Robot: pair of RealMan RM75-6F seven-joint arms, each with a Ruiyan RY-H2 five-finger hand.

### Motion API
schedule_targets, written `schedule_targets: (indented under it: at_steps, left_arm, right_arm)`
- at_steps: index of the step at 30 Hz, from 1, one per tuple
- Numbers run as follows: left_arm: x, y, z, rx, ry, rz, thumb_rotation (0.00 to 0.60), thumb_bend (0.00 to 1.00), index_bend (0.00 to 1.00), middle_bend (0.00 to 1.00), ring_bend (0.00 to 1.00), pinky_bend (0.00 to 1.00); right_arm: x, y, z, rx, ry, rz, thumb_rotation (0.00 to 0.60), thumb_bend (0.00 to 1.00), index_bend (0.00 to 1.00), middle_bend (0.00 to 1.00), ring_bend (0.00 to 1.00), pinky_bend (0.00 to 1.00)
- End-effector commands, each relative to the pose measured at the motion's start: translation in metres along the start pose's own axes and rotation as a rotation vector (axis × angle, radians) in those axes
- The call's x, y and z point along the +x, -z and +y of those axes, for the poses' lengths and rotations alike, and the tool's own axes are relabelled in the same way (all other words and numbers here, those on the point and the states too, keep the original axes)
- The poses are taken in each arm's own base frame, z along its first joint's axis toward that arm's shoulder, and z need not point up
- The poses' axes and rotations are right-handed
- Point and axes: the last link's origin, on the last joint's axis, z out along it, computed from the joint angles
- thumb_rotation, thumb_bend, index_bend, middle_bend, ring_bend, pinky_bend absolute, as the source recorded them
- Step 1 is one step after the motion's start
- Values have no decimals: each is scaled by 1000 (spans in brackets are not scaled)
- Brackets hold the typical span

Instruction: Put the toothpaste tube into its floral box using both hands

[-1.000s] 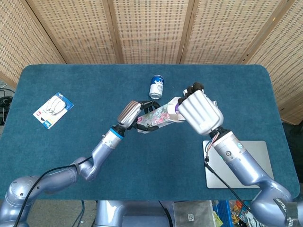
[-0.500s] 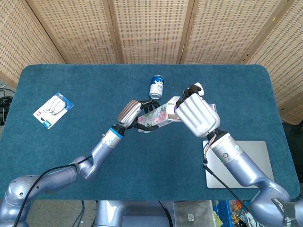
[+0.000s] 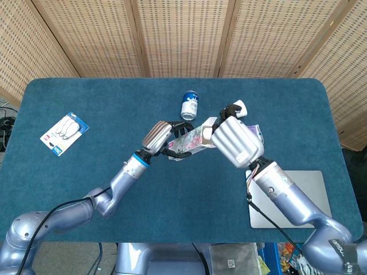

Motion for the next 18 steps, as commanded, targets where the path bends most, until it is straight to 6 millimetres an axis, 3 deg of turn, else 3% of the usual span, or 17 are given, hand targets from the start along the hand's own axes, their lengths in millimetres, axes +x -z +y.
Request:
schedule_targets:
  at_steps: [1, 5, 7, 8, 10, 11, 12, 18]
  left_arm:
    - [-1, 0, 1, -2, 0, -1, 600, 344, 586, 558, 516, 566]
    - [-3, -2, 2, -6, -4, -7, 600, 345, 586, 558, 516, 566]
    - [-4, -2, 3, -6, -3, -6, 600, 345, 586, 558, 516, 566]
    - [-4, -2, 3, -6, 0, -6, 600, 345, 586, 558, 516, 566]
    - [-5, -2, 4, -6, 5, -5, 600, 345, 586, 558, 516, 566]
    - [-5, -2, 4, -6, 6, -5, 600, 345, 586, 557, 516, 566]
    - [-5, -3, 4, -4, 8, -4, 600, 345, 586, 557, 516, 566]
    - [-5, -4, 4, 4, 41, 9, 600, 344, 586, 558, 516, 566]
  right_arm:
    - [1, 0, -1, 4, 2, 3, 600, 537, 630, 644, 456, 424]
    - [3, 0, -2, 16, 18, 15, 600, 537, 630, 640, 456, 424]
    - [3, 0, -2, 18, 17, 20, 600, 513, 558, 563, 442, 411]
    - [3, 0, -3, 22, 13, 24, 600, 392, 398, 418, 372, 337]
    - [4, 0, -1, 14, 10, 43, 600, 76, 58, 85, 111, 95]
    - [5, 1, 0, 9, 8, 54, 600, 19, 12, 24, 44, 39]
    - [8, 1, 1, 2, 6, 75, 600, 0, 0, 0, 1, 2]
    - [14, 2, 10, -34, 11, 174, 600, 0, 0, 0, 0, 0]
